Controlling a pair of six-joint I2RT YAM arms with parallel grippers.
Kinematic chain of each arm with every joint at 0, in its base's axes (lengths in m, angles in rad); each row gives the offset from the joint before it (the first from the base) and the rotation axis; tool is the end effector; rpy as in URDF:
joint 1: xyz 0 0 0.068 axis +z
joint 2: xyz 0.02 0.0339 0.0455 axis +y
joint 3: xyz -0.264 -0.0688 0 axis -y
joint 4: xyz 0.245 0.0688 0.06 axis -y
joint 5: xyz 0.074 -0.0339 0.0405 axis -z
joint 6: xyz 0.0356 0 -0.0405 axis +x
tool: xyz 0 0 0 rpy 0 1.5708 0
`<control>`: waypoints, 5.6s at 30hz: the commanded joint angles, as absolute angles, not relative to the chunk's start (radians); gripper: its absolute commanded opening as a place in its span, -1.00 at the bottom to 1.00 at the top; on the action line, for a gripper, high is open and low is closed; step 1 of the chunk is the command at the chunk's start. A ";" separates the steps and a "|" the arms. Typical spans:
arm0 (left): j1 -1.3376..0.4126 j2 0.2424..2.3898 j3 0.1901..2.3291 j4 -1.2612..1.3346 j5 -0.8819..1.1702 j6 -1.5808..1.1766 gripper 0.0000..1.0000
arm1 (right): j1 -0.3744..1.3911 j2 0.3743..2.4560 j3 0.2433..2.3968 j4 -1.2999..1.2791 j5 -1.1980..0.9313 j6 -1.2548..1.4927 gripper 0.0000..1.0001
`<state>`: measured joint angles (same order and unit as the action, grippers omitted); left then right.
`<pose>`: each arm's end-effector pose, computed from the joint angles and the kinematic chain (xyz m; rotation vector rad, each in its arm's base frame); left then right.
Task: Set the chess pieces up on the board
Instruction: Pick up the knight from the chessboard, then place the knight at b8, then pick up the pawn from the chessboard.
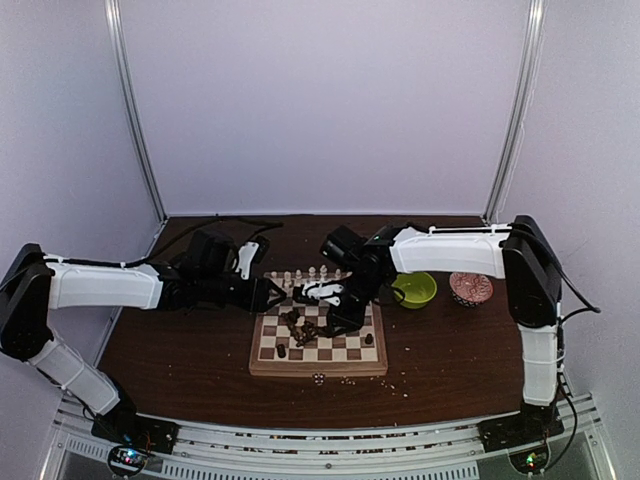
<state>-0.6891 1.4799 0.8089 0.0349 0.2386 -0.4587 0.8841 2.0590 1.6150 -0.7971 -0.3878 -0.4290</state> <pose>0.2359 -0.2052 0.2066 0.4082 2.3005 -0.8737 0.2593 0.3376 0.1944 -1.8059 2.1916 0.6495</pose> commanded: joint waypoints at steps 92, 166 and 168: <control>-0.595 1.565 1.417 -0.422 0.136 -0.155 0.12 | 0.922 1.811 1.261 -0.680 -0.366 -0.514 -0.75; -0.595 1.573 1.434 -0.451 0.155 -0.153 0.11 | 0.810 2.137 1.694 -0.814 -0.196 -0.198 -0.29; -0.595 1.572 1.435 -0.451 0.155 -0.154 0.10 | 0.809 2.146 1.708 -0.817 -0.205 -0.189 -0.27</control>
